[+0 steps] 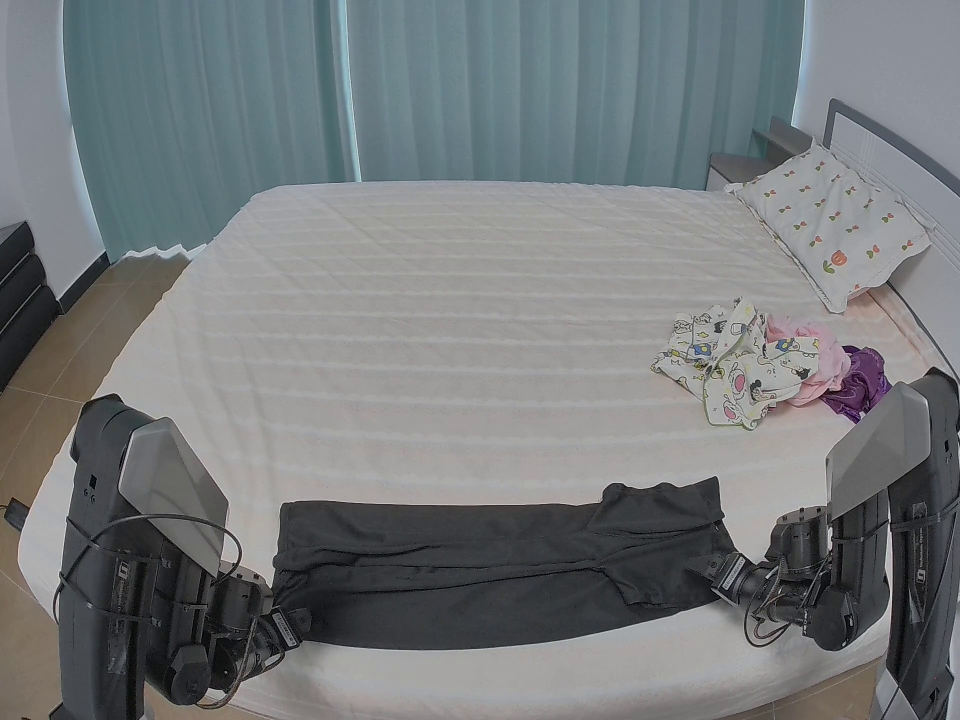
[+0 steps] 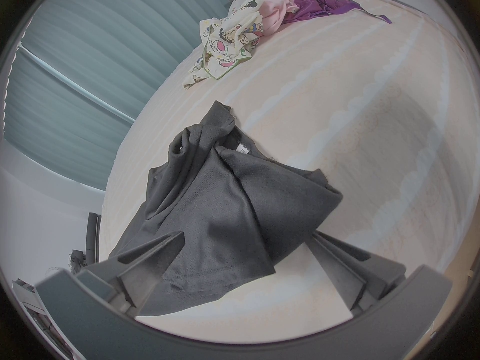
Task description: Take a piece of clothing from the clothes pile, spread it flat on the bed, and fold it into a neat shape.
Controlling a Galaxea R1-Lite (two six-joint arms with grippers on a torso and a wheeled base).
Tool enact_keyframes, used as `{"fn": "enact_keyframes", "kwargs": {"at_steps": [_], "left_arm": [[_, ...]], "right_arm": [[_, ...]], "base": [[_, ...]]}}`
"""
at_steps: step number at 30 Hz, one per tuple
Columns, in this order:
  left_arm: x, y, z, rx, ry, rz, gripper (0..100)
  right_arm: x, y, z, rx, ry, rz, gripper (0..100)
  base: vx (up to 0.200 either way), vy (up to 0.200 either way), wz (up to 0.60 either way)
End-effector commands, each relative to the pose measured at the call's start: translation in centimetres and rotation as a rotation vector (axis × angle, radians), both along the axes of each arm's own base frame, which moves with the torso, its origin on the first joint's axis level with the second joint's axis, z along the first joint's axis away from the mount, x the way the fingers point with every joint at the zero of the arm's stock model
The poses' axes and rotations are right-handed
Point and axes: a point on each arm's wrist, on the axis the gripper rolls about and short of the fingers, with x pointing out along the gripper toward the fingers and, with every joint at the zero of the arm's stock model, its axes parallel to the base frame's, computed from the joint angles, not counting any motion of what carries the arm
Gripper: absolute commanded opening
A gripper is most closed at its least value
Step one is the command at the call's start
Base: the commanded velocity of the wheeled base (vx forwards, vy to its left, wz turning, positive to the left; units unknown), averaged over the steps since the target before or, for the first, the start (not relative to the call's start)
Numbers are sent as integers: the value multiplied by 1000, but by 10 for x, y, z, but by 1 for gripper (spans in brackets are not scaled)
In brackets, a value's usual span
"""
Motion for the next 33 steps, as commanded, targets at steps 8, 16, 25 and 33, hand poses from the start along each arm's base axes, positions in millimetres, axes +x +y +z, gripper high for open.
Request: {"fn": "enact_keyframes", "kwargs": {"at_steps": [8, 16, 25, 33], "left_arm": [[-3, 0, 0, -17, 15, -11, 100], [-2, 0, 3, -27, -1, -3, 100], [-1, -1, 4, -77, -2, -3, 100], [2, -3, 17, -168, -48, 4, 100]], "right_arm": [[-2, 0, -1, -33, -4, -17, 0], [-20, 1, 17, -52, -1, 18, 0], [-21, 1, 13, -53, 18, 18, 0], [-21, 1, 12, -50, 23, 18, 0]], "base": [[0, 0, 0], [0, 0, 0], [0, 0, 0], [0, 0, 0]]}}
